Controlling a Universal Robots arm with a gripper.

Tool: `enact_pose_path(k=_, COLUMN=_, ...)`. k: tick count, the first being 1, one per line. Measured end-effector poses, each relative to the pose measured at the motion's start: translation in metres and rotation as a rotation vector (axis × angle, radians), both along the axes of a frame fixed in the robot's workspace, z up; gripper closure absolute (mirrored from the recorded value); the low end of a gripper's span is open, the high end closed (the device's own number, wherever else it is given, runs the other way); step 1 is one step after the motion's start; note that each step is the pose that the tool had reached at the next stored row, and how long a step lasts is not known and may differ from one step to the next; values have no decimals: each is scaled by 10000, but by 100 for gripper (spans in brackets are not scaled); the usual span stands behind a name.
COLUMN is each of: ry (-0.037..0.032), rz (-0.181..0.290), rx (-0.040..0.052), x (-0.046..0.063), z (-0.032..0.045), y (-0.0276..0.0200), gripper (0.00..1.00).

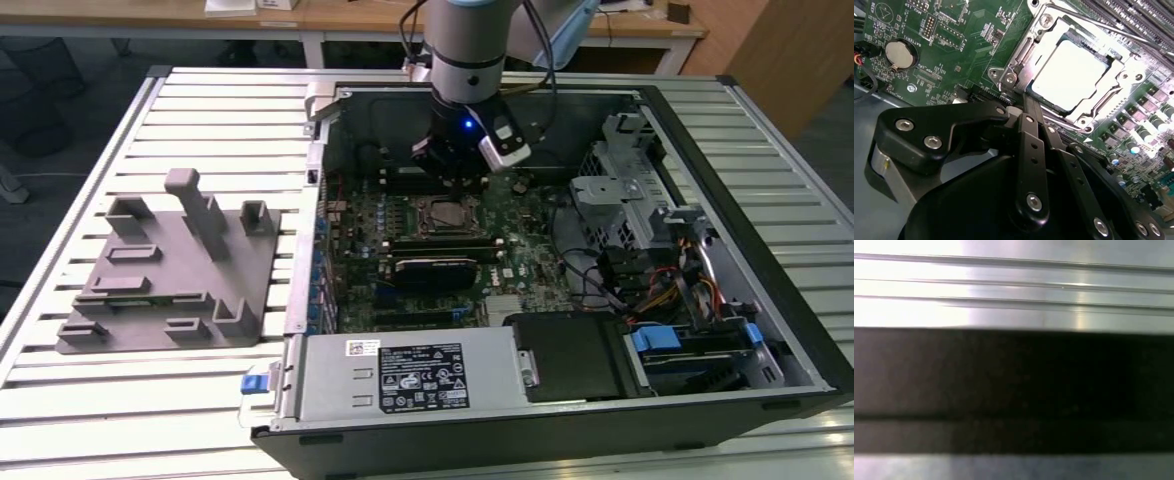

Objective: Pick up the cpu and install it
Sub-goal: 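Install the first cpu locking lever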

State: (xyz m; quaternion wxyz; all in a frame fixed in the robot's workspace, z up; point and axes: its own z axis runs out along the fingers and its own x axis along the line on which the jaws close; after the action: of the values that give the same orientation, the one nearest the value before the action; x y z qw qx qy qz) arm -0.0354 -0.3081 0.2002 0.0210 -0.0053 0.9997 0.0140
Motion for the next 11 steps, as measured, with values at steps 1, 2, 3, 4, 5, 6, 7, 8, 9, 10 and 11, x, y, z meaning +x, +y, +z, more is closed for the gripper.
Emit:
enact_pose_path(k=1, ry=0, rz=0, rx=-51, x=0, z=0, y=0, gripper=89)
enact_pose_path(k=2, ry=-1, rz=0, rx=-76, x=0, z=-2, y=0, gripper=89)
enact_pose_path(k=3, ry=0, rz=1, rx=-82, x=1, z=-5, y=0, gripper=89)
enact_pose_path(k=4, ry=0, rz=1, rx=-84, x=1, z=-9, y=0, gripper=89)
enact_pose_path(k=5, ry=1, rz=1, rx=-85, x=1, z=-13, y=0, gripper=89)
enact_pose_path(k=6, ry=2, rz=0, rx=-88, x=1, z=-15, y=0, gripper=89)
enact_pose_path(k=7, ry=3, rz=-1, rx=-89, x=0, z=-16, y=0, gripper=89)
enact_pose_path(k=8, ry=3, rz=-1, rx=-89, x=1, z=-18, y=0, gripper=89)
enact_pose_path(k=9, ry=3, rz=-2, rx=-88, x=1, z=-20, y=0, gripper=89)
enact_pose_path(k=10, ry=2, rz=-1, rx=-88, x=1, z=-20, y=0, gripper=89)
enact_pose_path(k=11, ry=2, rz=0, rx=-87, x=2, z=-21, y=1, gripper=89)
